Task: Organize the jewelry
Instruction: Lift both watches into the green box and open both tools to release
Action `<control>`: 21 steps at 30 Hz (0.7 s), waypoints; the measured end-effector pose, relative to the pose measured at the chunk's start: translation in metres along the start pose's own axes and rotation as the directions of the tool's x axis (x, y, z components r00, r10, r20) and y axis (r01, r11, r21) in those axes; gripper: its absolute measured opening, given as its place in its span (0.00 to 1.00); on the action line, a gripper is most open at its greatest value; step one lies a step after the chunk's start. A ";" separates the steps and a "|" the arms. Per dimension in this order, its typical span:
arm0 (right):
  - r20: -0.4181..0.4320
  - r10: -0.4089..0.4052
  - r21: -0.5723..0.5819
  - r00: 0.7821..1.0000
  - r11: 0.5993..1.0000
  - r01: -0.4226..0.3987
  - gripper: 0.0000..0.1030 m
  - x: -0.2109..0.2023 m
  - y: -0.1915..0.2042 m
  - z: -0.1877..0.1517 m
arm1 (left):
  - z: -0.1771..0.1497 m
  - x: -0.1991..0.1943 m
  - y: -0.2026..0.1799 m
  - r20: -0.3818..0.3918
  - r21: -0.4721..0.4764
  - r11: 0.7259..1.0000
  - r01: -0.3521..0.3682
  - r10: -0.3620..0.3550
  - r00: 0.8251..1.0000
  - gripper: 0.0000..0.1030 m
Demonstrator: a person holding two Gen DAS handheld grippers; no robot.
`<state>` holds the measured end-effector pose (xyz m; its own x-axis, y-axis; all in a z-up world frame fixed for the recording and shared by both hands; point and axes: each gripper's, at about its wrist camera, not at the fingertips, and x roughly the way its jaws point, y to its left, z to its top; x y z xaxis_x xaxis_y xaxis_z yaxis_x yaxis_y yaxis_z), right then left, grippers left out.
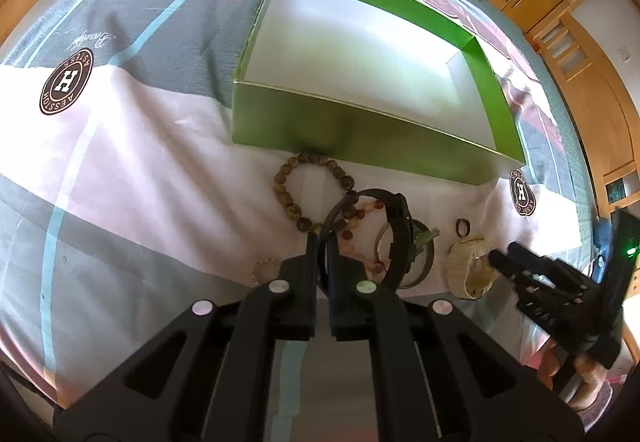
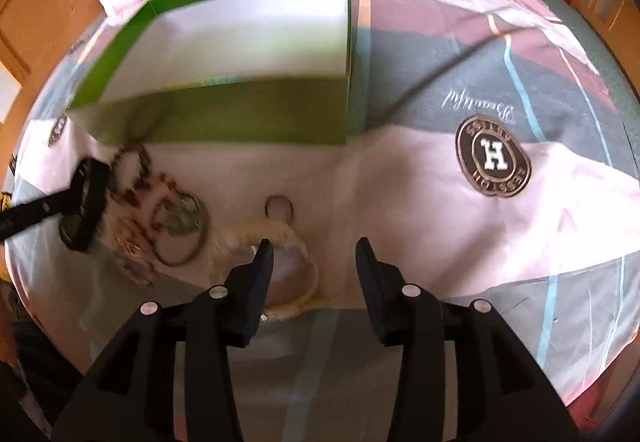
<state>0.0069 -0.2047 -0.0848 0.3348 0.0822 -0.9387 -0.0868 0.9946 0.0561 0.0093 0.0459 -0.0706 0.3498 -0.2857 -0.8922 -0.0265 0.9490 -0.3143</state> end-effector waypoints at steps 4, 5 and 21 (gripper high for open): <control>-0.043 0.000 -0.007 0.999 1.000 0.000 0.40 0.015 0.002 -0.003 | -0.001 0.001 -0.003 -0.003 0.007 1.000 0.002 -0.002 1.000 0.04; -0.041 0.002 -0.009 0.999 1.000 -0.002 0.34 0.016 0.002 -0.003 | -0.002 0.001 -0.004 -0.004 0.009 1.000 0.002 -0.002 1.000 0.05; 0.330 0.165 0.048 0.929 0.980 -0.191 0.06 -0.055 0.007 0.040 | 0.044 -0.047 -0.015 0.155 0.015 0.999 0.051 -0.053 0.987 0.05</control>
<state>0.0252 -0.1995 -0.0188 0.6068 0.2615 -0.7507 -0.1046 0.9624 0.2507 0.0347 0.0509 -0.0093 0.4916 -0.3110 -0.8134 0.0051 0.9350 -0.3545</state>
